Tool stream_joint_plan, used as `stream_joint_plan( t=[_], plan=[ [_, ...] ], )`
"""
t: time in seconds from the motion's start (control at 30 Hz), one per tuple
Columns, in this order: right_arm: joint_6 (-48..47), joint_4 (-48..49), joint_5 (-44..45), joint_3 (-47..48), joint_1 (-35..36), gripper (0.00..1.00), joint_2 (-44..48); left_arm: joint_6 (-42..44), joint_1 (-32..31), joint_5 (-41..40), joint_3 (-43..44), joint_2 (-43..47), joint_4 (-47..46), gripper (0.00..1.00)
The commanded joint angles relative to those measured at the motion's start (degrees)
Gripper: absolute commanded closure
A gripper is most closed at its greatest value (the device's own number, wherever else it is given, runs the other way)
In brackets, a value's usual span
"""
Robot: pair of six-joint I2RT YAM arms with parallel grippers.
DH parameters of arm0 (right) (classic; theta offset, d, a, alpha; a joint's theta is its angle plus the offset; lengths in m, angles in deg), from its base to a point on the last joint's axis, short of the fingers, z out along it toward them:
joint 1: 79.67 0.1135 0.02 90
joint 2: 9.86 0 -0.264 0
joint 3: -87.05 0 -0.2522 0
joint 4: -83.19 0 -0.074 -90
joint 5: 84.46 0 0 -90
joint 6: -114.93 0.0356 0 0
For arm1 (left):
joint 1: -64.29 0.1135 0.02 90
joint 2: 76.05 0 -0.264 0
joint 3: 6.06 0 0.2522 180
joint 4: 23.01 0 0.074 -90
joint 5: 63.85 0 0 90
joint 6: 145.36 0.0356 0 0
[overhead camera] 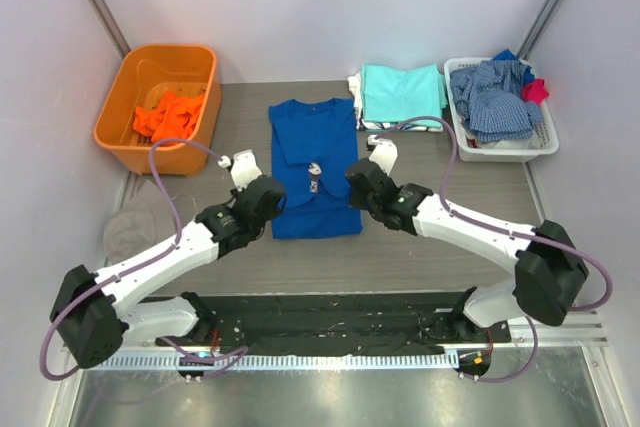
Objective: Fold and stack the t-shirts
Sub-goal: Fold the tshirt
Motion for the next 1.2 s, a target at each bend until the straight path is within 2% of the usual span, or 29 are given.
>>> stream_joint_plan(
  t=[0.0, 0.23, 0.4, 0.63, 0.67, 0.7, 0.73, 0.77, 0.8, 0.9, 1.03, 1.17],
  plan=[
    [-4.3, 6.3, -3.5, 3.6, -2.7, 0.99, -3.8, 5.6, 4.5, 3.9, 2.1, -3.2, -8.9, 1.00],
    [-7.1, 9.6, -8.2, 7.8, -7.7, 0.99, -11.3, 10.4, 13.3, 10.6, 4.6, -12.0, -17.0, 1.00],
    [-8.5, 11.4, -10.7, 11.1, -11.0, 0.99, -15.6, 12.3, 16.0, 14.5, 9.5, -19.5, -21.3, 1.00],
    [-9.8, 13.2, -14.4, 15.6, -15.0, 0.99, -22.1, 13.9, 18.3, 15.6, 14.6, -29.5, -25.0, 1.00],
    [-10.4, 13.6, -14.6, 16.6, -15.4, 0.99, -23.4, 14.1, 18.4, 15.7, 15.5, -30.3, -25.0, 0.87],
    [-10.8, 13.6, -15.8, 17.3, -16.0, 0.91, -23.9, 14.9, 18.8, 15.6, 16.1, -31.6, -24.9, 0.73],
    [-11.0, 13.5, -16.2, 17.9, -17.0, 0.77, -24.2, 15.1, 19.2, 14.7, 16.3, -31.9, -25.0, 0.54],
    [-11.5, 13.4, -16.3, 18.1, -17.6, 0.64, -24.2, 15.3, 19.5, 13.8, 16.9, -31.7, -24.6, 0.15],
    [-11.7, 13.2, -15.9, 17.9, -18.0, 0.43, -23.1, 15.5, 19.8, 13.0, 17.2, -30.4, -22.9, 0.01],
    [-13.3, 12.0, -13.7, 15.9, -19.4, 0.29, -18.2, 15.8, 21.5, 9.6, 16.3, -25.8, -19.8, 0.00],
    [-14.1, 8.9, -15.3, 11.6, -19.9, 0.26, -11.8, 16.0, 23.8, 8.6, 14.4, -15.8, -15.5, 0.00],
    [-11.9, 8.4, -20.6, 2.1, -19.5, 0.24, -5.5, 11.8, 23.5, 15.0, 6.6, -8.8, -13.5, 0.00]
  ],
)
